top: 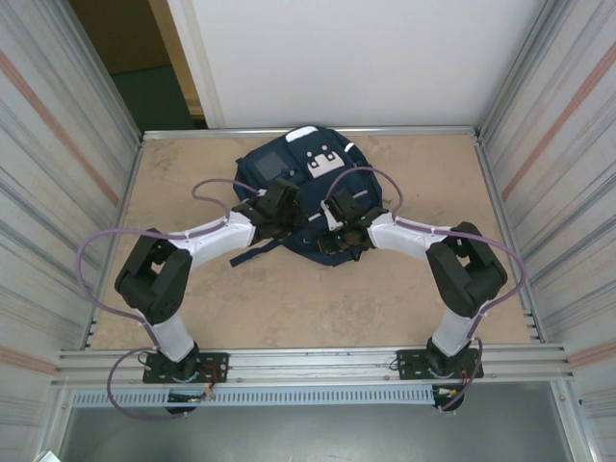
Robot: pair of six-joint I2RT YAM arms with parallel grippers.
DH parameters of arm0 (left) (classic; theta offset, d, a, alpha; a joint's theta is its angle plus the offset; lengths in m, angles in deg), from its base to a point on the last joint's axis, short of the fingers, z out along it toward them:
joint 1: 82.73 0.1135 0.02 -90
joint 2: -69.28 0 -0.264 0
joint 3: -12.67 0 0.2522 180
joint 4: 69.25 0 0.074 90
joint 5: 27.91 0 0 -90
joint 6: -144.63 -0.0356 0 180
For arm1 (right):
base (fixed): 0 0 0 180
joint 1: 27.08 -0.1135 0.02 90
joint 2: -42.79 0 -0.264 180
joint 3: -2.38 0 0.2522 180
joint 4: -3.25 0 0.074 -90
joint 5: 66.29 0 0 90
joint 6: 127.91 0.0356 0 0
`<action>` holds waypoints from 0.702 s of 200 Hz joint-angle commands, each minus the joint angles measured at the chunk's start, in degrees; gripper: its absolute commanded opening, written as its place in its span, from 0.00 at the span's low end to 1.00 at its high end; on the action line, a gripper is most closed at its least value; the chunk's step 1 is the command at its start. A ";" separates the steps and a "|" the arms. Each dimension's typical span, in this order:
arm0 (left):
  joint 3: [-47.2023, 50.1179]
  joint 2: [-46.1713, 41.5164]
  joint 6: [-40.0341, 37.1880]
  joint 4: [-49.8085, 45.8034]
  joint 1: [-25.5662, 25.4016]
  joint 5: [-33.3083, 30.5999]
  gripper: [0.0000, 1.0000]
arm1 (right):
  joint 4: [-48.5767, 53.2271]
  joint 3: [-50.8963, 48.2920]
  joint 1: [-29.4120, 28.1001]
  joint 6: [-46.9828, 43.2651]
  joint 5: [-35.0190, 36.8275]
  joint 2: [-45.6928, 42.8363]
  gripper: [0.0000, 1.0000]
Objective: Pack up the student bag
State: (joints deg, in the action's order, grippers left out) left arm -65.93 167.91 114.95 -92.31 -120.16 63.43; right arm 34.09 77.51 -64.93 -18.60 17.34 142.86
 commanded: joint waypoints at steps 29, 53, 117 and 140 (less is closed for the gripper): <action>2.50 -6.88 -4.32 -2.56 4.43 5.67 0.00 | 1.27 -3.65 3.33 0.22 1.77 -5.34 0.00; 3.44 -8.00 -9.45 -7.44 9.83 7.74 0.00 | 1.40 -5.74 7.11 -0.73 -0.06 -7.64 0.00; 0.56 -4.82 -21.93 -16.18 28.36 20.57 0.22 | -0.64 -6.78 8.48 -2.80 -3.72 -10.89 0.00; 0.85 -7.65 -17.27 -17.58 29.17 17.77 0.55 | -1.97 -5.05 4.21 -2.26 -6.25 -10.04 0.00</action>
State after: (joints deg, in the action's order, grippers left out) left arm -63.87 163.08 97.33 -104.29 -92.86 85.22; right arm 31.18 71.52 -57.91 -20.54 12.40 134.14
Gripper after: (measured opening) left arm 0.464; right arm 0.079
